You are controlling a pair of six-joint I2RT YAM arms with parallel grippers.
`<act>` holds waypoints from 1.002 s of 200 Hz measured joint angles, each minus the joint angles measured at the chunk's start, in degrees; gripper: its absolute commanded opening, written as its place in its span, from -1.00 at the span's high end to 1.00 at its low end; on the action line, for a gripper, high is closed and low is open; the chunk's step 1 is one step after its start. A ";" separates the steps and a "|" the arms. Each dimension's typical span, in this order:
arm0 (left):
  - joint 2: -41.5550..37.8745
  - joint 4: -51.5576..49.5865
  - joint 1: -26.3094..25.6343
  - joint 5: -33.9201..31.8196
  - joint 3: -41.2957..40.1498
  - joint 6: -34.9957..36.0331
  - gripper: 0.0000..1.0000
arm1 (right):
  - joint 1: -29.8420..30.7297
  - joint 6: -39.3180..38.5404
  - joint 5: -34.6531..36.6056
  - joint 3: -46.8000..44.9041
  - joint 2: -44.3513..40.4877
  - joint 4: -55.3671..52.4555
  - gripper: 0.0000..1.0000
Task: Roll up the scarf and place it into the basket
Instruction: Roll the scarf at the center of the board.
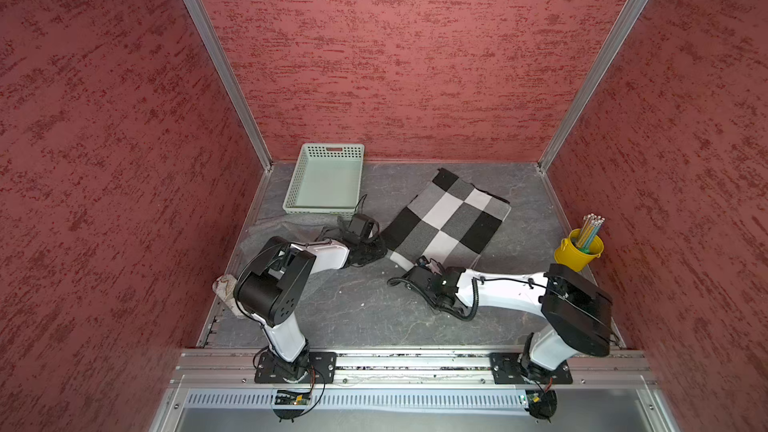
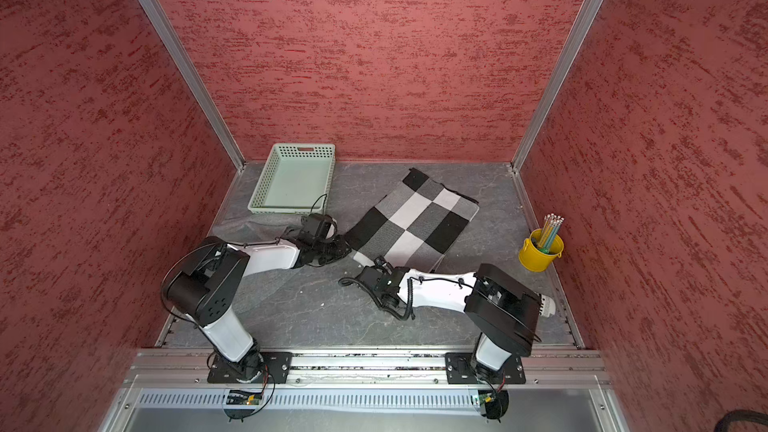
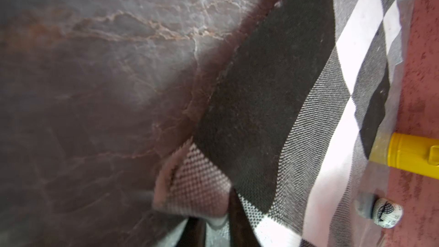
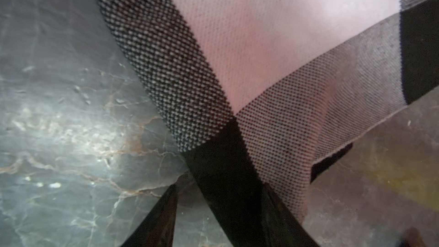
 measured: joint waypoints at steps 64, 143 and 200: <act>-2.36 -0.59 0.72 -2.71 -0.79 -0.74 1.00 | -0.15 -1.42 -1.55 1.38 2.60 1.03 1.00; -22.53 -20.50 0.96 -10.75 -1.73 0.44 1.00 | -0.39 1.14 -23.15 3.41 -1.33 1.70 1.00; -12.70 -28.30 1.07 -13.38 9.11 1.84 1.00 | -7.63 -0.70 -34.14 5.57 -1.62 1.79 1.00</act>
